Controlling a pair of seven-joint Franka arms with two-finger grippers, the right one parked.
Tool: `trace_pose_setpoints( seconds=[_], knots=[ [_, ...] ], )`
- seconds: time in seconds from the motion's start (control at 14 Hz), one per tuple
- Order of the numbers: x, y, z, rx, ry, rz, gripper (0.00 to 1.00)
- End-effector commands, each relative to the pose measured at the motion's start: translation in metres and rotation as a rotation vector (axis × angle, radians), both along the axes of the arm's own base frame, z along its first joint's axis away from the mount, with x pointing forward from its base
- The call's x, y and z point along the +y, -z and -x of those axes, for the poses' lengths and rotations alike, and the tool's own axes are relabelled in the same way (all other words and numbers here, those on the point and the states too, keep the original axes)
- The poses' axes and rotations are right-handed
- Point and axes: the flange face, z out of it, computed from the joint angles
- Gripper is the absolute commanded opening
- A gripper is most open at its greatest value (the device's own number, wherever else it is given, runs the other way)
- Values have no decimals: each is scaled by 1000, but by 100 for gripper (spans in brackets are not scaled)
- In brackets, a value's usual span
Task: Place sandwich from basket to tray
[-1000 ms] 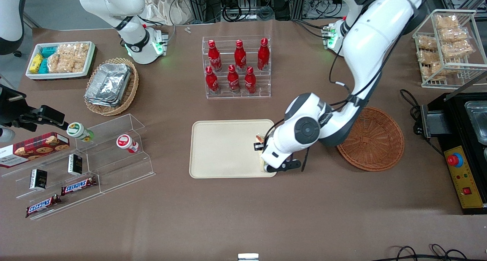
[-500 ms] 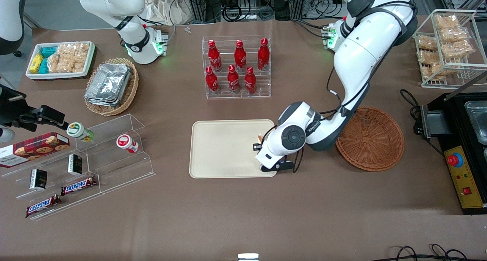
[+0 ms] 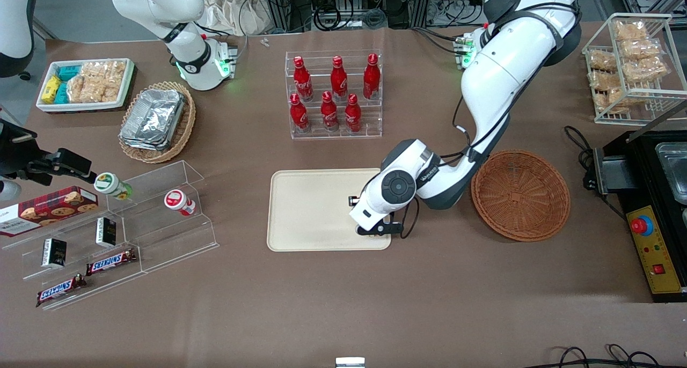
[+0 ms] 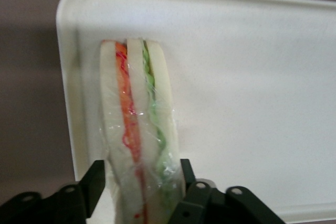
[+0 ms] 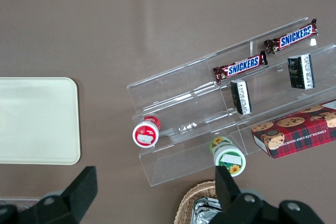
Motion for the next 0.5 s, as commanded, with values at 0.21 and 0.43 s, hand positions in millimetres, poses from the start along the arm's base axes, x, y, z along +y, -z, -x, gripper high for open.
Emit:
trace_pose_setpoints(
  seconds=[0.21, 0.43],
  knots=[
    [46, -116, -36, -143, -88, -24, 100],
    [112, -196, -54, -185, -166, -57, 100]
  ],
)
